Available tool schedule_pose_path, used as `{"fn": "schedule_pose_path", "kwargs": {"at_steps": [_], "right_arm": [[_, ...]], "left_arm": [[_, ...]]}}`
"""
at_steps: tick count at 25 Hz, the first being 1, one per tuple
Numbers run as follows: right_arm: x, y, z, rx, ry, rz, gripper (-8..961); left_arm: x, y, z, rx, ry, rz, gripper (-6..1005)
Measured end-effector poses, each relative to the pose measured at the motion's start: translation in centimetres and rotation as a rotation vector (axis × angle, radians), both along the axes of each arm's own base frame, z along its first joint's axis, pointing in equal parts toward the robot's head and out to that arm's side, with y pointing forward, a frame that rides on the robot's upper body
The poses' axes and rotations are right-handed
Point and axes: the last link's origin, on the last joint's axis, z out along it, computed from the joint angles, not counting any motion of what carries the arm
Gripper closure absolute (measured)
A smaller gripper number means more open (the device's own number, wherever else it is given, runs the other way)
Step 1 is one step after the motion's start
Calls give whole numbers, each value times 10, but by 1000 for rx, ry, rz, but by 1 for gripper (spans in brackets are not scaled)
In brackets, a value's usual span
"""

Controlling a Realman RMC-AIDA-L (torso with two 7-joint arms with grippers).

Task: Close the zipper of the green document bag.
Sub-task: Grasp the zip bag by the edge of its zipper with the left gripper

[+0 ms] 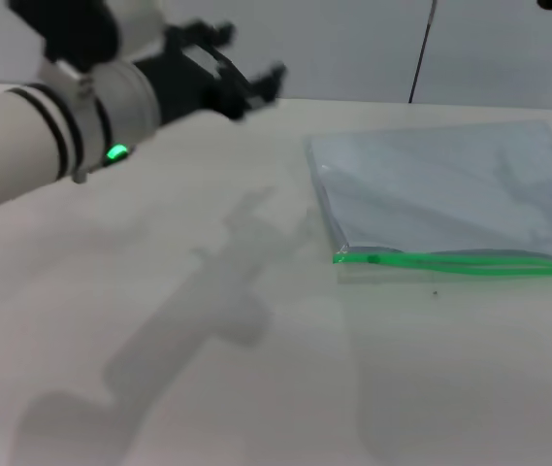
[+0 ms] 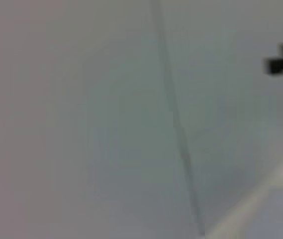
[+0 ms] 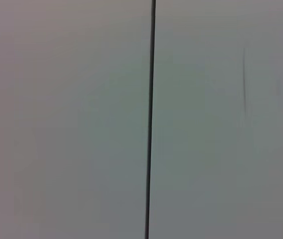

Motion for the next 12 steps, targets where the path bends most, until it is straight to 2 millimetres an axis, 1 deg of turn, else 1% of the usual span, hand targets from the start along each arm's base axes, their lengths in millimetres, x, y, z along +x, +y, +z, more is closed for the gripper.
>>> {"fn": "schedule_pose_path", "kwargs": {"at_steps": [3,5,12], "right_arm": [[-1,0,0,0,0,1,137],[-2,1,0,-1,0,5,137],[-4,3,-1,-4,-2,6,137]], "left_arm": [[7,-1,-11,-82,87,-42,260],[10,-1,-24,-147,193,-73,260],[11,3,-56,-302,390,-98,261]]}}
